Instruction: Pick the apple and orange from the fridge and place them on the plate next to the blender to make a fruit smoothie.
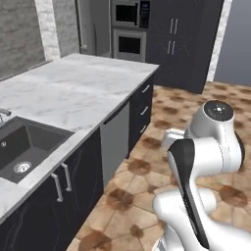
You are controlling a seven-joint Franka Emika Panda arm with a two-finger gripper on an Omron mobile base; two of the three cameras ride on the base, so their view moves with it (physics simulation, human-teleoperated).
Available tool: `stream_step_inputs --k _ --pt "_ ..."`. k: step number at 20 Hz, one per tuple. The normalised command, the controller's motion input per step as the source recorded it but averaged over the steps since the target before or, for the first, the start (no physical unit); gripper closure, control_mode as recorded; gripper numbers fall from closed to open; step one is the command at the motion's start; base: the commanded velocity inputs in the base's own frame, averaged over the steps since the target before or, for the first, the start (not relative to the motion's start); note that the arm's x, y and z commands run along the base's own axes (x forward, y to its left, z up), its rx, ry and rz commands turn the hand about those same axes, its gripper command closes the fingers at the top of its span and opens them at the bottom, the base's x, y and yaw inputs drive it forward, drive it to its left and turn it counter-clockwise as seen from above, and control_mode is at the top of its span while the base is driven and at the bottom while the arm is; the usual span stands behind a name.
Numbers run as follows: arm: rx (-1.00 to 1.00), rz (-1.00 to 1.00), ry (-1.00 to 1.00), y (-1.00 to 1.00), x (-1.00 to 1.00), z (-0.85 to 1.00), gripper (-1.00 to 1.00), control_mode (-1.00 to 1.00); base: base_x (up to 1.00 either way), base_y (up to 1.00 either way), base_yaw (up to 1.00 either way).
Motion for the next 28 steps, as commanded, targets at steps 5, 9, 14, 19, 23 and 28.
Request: stream_step_inputs --k 5,9,14,19,23,28 --pt "0.00 0.00 0.00 0.00 0.00 0.00 -1.00 1.00 1.00 -0.68 -0.10" --pt "0.00 0.00 0.00 0.00 0.00 0.00 -1.00 1.00 1.00 -0.69 -0.03" --pt "0.00 0.00 0.00 0.00 0.00 0.00 -1.00 1.00 1.00 -0.62 0.00" --pt "0.00 0.00 0.00 0.00 0.00 0.00 -1.00 1.00 1.00 -0.63 0.00" --pt "0.00 0.00 0.00 0.00 0.00 0.00 -1.00 1.00 1.00 -0.64 0.00" --pt "0.00 0.00 0.00 0.00 0.00 0.00 -1.00 1.00 1.00 -0.65 0.00"
